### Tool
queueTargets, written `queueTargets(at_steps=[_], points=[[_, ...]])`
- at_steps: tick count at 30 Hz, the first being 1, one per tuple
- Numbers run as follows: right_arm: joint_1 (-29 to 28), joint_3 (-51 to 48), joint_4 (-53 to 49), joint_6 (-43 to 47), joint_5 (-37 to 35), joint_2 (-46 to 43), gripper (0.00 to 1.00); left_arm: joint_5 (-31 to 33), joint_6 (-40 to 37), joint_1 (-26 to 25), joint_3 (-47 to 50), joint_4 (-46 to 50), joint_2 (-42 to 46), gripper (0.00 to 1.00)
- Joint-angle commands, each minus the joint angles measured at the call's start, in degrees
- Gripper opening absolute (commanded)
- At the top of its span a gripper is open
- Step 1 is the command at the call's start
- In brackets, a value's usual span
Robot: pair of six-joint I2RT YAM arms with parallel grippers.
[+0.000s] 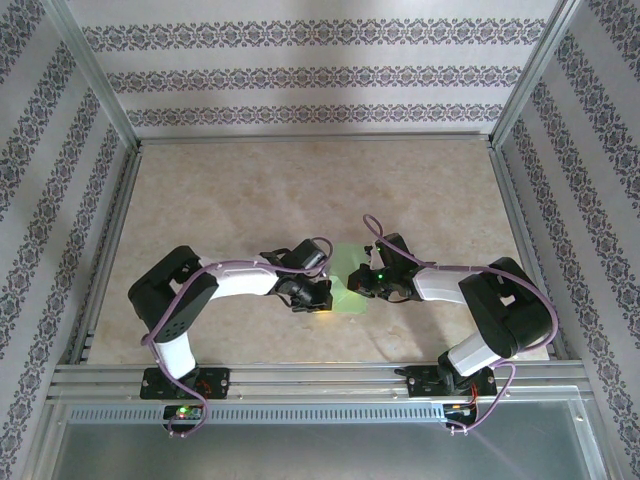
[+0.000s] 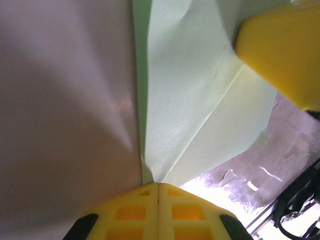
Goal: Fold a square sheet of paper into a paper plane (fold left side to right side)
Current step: Fold the triangle a second time at the center of the table.
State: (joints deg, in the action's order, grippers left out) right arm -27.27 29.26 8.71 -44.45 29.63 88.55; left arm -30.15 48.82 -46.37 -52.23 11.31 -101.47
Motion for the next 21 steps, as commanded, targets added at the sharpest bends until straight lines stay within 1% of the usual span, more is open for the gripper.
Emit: queueTargets(at_steps=[1,5,9,10,12,13,15,16,19,21], points=[[-0.33,-0.78,-6.34,2.01,-3.99,1.97,0.0,0.87,-2.19,0.75,1.42,7.48,0.84,0.0],[-0.5,-0.43,-6.34,1.93,-3.37,1.34,0.0,1.72,-2.05,0.75,1.43,7.67,1.48,0.0],[-0.59,1.07,-6.24,1.85,-1.67,-1.13,0.0,2.23,-2.07,1.01,1.61,6.01,3.49,0.0],[-0.59,1.74,-6.33,1.79,-1.14,-2.07,0.02,2.42,-1.98,1.17,1.78,5.1,4.33,0.0],[-0.59,2.98,-6.58,1.73,-0.38,-4.21,0.1,2.6,-1.47,1.6,2.17,2.8,5.81,0.05],[-0.58,3.71,-6.85,1.79,-0.19,-5.53,0.14,2.66,-1.19,1.93,2.37,1.44,6.58,0.1],[-0.38,4.93,-7.66,2.2,-0.48,-8.14,0.23,2.74,-0.98,2.76,2.8,-1.11,7.7,0.13],[-0.18,5.49,-8.5,2.7,-1.18,-9.67,0.28,2.86,-0.86,3.33,2.9,-2.28,8.06,0.17],[1.14,5.93,-11.49,4.5,-4.82,-14.26,0.38,3.22,-0.9,5.15,3.14,-5.93,8.33,0.25],[2.95,4.67,-11.88,4.76,-6.42,-16.91,0.47,2.89,-1.07,6.41,2.88,-8.72,7.54,0.28]])
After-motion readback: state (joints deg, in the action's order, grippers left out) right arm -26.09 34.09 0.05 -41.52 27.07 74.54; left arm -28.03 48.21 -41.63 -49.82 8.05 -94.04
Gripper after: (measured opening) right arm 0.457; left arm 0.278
